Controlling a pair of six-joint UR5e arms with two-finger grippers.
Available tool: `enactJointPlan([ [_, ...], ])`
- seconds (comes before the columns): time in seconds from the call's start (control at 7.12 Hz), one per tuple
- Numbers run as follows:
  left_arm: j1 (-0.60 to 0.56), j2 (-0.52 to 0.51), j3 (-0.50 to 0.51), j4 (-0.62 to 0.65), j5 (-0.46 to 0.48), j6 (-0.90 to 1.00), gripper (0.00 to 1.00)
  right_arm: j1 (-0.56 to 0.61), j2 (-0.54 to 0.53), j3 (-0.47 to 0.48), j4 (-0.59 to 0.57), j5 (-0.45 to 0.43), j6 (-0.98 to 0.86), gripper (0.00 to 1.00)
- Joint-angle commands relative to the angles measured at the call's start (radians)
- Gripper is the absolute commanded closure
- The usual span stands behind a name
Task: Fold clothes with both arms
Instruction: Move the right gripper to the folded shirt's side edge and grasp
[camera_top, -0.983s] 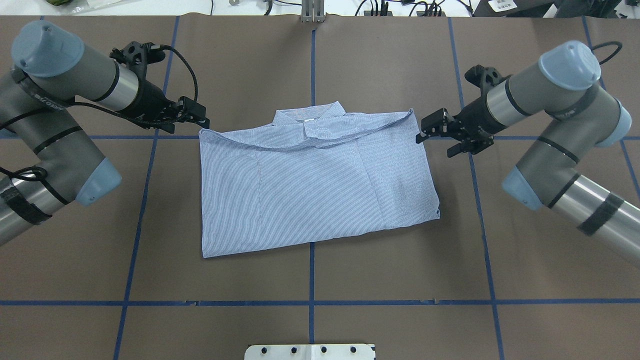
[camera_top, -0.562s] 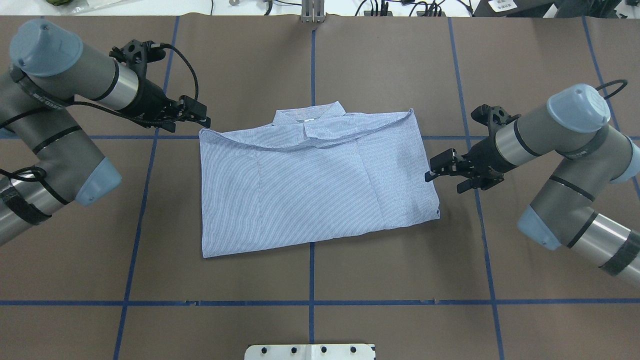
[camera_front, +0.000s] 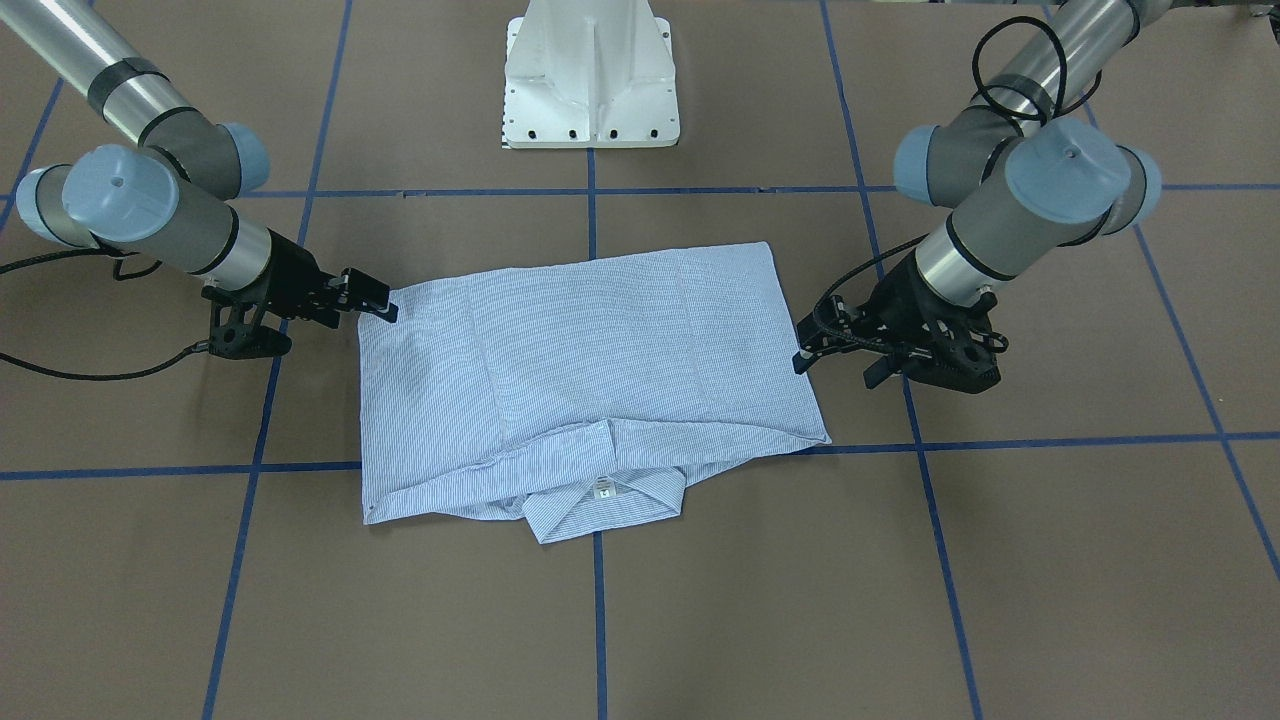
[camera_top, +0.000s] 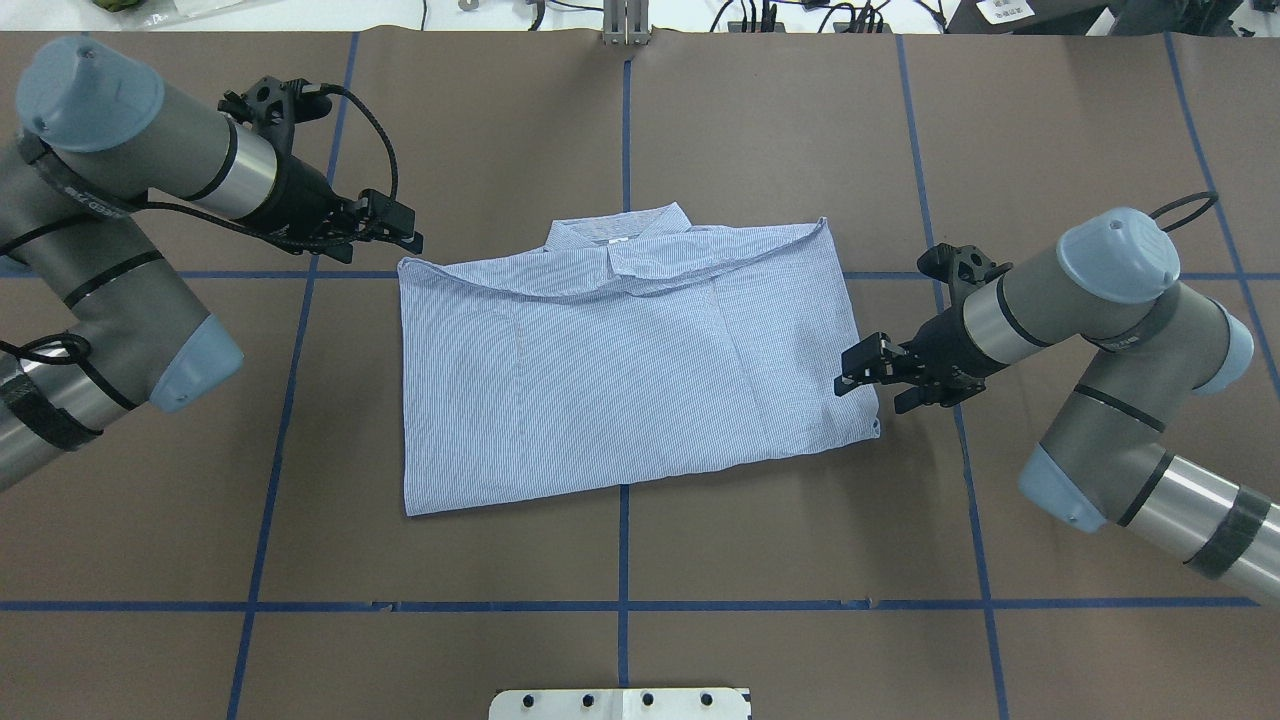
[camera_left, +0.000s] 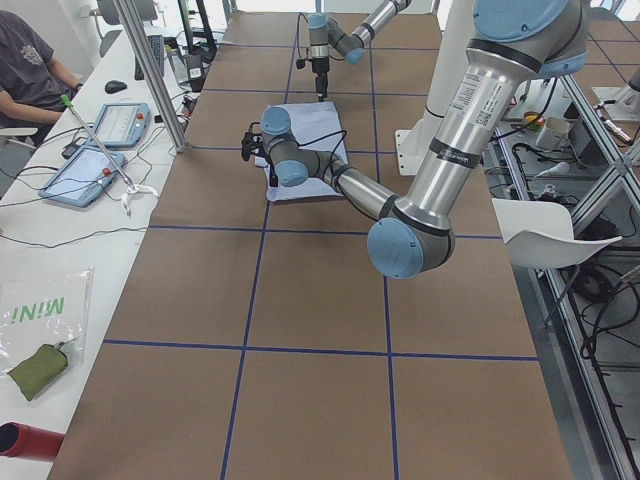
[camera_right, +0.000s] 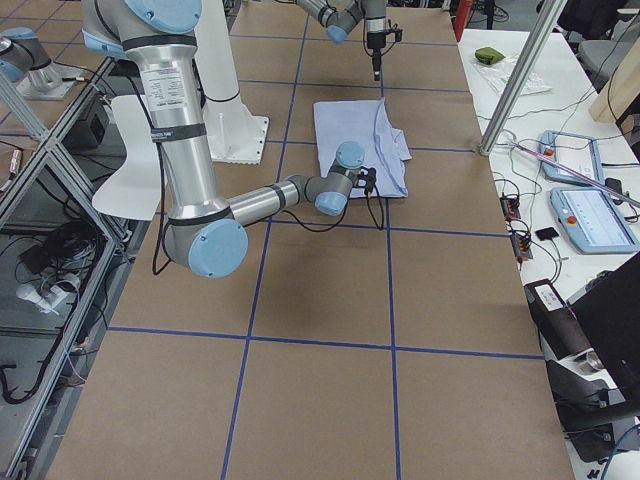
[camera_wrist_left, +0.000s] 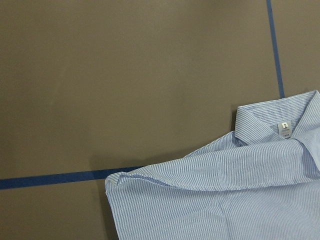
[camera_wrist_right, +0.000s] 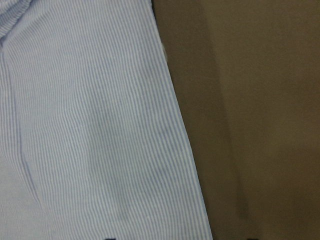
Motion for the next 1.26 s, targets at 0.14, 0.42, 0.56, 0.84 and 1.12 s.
enactJointPlan([
  [0.14, 0.0, 0.003, 0.001, 0.0, 0.002, 0.002, 0.01, -0.013, 0.003, 0.0, 0.0, -0.006, -0.002, 0.49],
  [0.42, 0.0, 0.003, 0.001, 0.0, 0.002, 0.002, 0.01, -0.01, -0.002, 0.011, 0.001, -0.006, -0.002, 1.0],
  [0.56, 0.0, 0.003, 0.001, 0.0, 0.002, 0.002, 0.01, -0.01, -0.006, 0.022, 0.001, -0.003, -0.002, 1.0],
  [0.84, 0.0, 0.005, 0.001, 0.0, 0.002, 0.002, 0.02, -0.014, -0.058, 0.086, 0.006, -0.006, -0.002, 1.0],
  [1.12, 0.0, 0.003, -0.006, 0.0, 0.003, -0.003, 0.02, -0.063, -0.214, 0.26, 0.009, -0.006, -0.002, 1.0],
])
